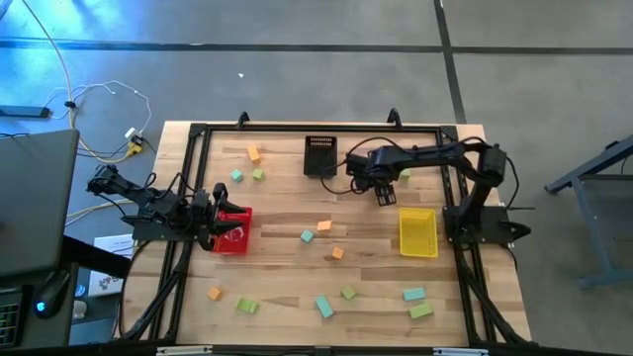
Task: Sort & place blocks by color
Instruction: Put the yellow block into the black bin
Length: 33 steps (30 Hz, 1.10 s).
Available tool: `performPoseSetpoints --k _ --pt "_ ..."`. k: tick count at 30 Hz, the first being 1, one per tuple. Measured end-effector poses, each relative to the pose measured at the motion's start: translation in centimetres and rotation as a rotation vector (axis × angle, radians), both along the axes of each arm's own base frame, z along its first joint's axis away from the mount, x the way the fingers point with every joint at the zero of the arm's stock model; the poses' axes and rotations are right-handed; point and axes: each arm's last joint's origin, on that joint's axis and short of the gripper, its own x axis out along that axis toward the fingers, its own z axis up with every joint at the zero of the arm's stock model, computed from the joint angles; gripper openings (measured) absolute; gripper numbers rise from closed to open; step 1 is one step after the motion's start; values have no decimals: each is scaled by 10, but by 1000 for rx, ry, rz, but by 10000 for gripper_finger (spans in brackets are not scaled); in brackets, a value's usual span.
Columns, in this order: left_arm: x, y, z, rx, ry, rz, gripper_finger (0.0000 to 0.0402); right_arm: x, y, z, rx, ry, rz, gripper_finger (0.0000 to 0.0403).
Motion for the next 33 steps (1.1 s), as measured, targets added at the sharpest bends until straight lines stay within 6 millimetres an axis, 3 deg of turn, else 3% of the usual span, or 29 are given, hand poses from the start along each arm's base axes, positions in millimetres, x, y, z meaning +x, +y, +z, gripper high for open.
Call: performPoseSetpoints --k 18,21,28,33 --pt "0 0 0 0 0 -1 170 0 -13 -8 90 -51 -63 202" --pt "0 0 0 0 0 -1 170 0 -13 -8 97 -57 -78 185" --pt "0 0 0 0 -1 -1 170 0 -12 -7 116 -77 -144 101" --pt "0 0 0 0 -1 -1 170 -1 -11 -7 129 -88 -229 99"
